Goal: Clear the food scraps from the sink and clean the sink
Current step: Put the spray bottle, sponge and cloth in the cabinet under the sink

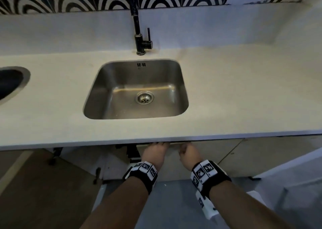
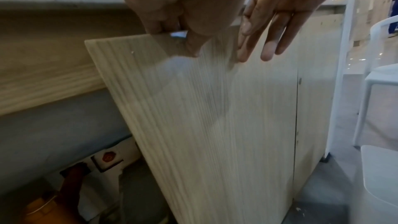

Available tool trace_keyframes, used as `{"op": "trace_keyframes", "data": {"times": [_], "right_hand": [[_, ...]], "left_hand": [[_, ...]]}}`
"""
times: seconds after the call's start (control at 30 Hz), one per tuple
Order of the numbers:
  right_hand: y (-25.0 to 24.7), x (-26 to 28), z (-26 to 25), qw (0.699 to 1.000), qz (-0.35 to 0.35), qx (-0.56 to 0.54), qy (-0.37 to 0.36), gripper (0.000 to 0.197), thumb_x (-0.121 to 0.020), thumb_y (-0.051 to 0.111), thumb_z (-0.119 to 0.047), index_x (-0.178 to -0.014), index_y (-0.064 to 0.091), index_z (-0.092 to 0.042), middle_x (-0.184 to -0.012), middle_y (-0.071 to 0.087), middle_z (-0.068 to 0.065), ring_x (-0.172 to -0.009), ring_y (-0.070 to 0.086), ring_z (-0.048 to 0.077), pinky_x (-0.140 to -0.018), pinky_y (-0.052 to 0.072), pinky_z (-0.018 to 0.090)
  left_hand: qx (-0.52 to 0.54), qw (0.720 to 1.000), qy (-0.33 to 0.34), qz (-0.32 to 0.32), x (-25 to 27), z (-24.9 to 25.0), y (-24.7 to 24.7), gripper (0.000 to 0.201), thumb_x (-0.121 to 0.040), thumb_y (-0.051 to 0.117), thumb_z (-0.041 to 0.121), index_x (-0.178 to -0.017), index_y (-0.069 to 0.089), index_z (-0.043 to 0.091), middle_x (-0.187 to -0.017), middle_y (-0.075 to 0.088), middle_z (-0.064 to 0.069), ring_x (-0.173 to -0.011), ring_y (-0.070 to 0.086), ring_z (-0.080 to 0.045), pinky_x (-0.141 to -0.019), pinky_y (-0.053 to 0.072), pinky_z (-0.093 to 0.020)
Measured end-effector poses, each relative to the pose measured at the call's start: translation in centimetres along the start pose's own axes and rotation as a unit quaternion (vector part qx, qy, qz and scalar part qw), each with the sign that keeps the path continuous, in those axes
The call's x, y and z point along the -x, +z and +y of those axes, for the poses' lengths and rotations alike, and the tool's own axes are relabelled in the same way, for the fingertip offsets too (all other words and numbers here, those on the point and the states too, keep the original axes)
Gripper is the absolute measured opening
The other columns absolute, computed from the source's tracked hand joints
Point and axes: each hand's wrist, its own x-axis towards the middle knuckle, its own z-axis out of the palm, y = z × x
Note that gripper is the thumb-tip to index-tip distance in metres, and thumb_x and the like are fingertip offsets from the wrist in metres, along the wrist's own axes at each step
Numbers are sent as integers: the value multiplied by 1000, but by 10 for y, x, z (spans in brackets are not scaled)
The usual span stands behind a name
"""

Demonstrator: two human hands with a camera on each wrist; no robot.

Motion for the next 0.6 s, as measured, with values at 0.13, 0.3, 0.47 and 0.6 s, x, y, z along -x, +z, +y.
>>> {"op": "trace_keyframes", "data": {"times": [0.13,0.3,0.47,0.6], "right_hand": [[1,1,3,1000,-22,5,-9,32,-92,57,-16,-119,53,0,-123,60,16,-116,56,30,-91,44,30],[0,3,3,999,-46,-7,-14,44,-89,59,-13,-128,43,0,-129,57,15,-121,54,28,-96,43,30],[3,15,-11,991,-108,78,-23,60,-90,57,-21,-140,28,-8,-139,42,18,-121,51,32,-95,44,33],[16,34,-37,975,-140,141,-103,52,-91,53,-20,-139,35,-10,-144,38,13,-130,44,29,-103,38,32]], "left_hand": [[6,999,25,44,6,1,8,63,-86,36,1,-146,30,19,-145,39,-4,-132,39,-27,-106,36,-36],[-54,995,70,36,14,-10,23,67,-65,28,9,-124,62,10,-118,65,-6,-97,68,-25,-85,55,-36],[-85,994,69,26,30,-31,18,71,-50,71,12,-121,64,14,-123,63,-1,-109,63,-23,-92,51,-39],[-35,998,27,36,48,-38,0,53,-80,51,13,-133,50,19,-147,39,-1,-137,34,-25,-116,18,-46]]}}
